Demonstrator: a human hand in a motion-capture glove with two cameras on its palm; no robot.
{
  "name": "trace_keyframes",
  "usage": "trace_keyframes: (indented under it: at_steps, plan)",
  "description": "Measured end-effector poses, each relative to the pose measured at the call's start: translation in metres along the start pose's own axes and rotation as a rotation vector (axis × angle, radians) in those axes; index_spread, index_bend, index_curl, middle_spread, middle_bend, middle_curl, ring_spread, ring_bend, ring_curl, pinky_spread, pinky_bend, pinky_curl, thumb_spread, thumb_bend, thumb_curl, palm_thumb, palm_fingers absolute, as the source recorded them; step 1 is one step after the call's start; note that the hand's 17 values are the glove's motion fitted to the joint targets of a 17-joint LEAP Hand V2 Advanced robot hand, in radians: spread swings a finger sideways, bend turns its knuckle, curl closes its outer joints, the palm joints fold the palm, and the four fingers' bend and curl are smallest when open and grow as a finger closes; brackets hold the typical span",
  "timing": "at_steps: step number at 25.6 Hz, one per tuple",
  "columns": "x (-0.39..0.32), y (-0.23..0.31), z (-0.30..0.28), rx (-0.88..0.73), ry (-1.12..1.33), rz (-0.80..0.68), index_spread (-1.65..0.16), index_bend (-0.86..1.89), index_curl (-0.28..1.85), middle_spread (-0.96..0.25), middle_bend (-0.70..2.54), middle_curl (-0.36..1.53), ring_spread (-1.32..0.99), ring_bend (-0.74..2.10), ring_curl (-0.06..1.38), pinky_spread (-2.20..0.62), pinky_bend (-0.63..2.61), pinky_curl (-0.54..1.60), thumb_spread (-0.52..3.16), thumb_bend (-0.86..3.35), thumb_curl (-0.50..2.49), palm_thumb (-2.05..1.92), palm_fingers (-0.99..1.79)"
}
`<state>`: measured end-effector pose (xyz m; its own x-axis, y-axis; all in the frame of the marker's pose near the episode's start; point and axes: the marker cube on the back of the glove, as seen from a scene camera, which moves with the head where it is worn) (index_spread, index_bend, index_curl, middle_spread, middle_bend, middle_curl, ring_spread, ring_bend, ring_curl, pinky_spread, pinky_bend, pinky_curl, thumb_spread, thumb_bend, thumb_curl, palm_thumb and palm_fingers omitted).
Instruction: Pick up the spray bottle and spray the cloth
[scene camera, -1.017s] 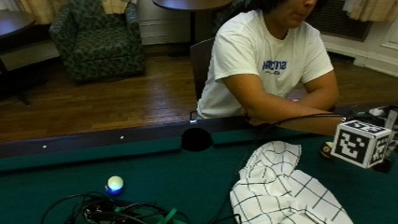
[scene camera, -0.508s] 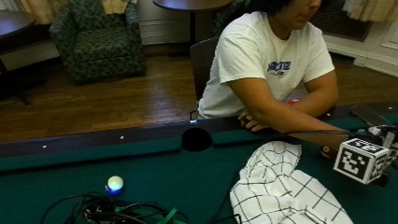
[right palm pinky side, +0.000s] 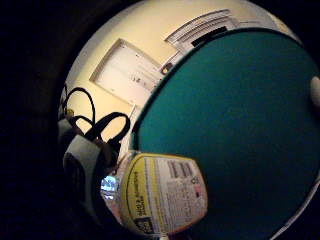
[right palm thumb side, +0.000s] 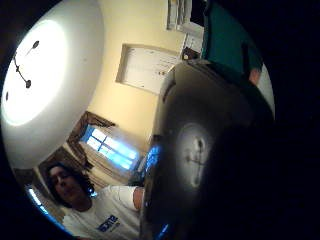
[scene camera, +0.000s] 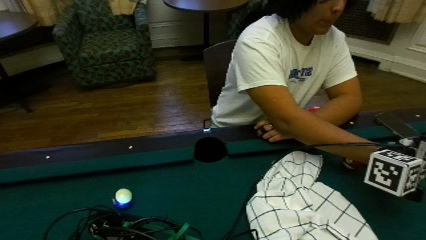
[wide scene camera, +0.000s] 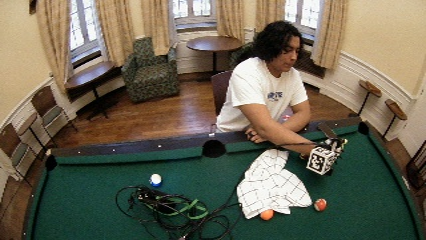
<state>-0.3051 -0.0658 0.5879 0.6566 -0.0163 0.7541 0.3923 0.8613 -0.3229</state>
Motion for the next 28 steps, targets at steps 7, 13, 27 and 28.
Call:
trace_keyframes:
  at_steps: [7,13,27,28]
  plan:
    - [0.001,-0.014,0.006,-0.017,-0.036,0.006,-0.28,0.21,0.71,-0.2,0.61,0.59,-0.2,0.76,0.49,-0.28,0.52,0.42,0.45,-0.03,0.9,0.9,1.36]
    - [0.002,-0.014,0.001,-0.136,-0.115,0.064,-0.28,0.2,0.71,-0.2,0.59,0.59,-0.2,0.76,0.49,-0.28,0.53,0.42,0.45,-0.03,0.9,0.89,1.34]
    - [0.02,0.019,-0.027,-0.266,0.113,0.154,-0.32,0.09,0.59,-0.18,0.41,0.5,-0.17,0.66,0.47,-0.04,0.37,0.4,0.79,-0.09,0.74,0.71,0.67]
    - [0.024,0.023,-0.031,-0.277,0.157,0.155,-0.33,0.09,0.59,-0.17,0.35,0.49,-0.17,0.66,0.47,-0.01,0.41,0.41,0.8,-0.09,0.72,0.68,0.6]
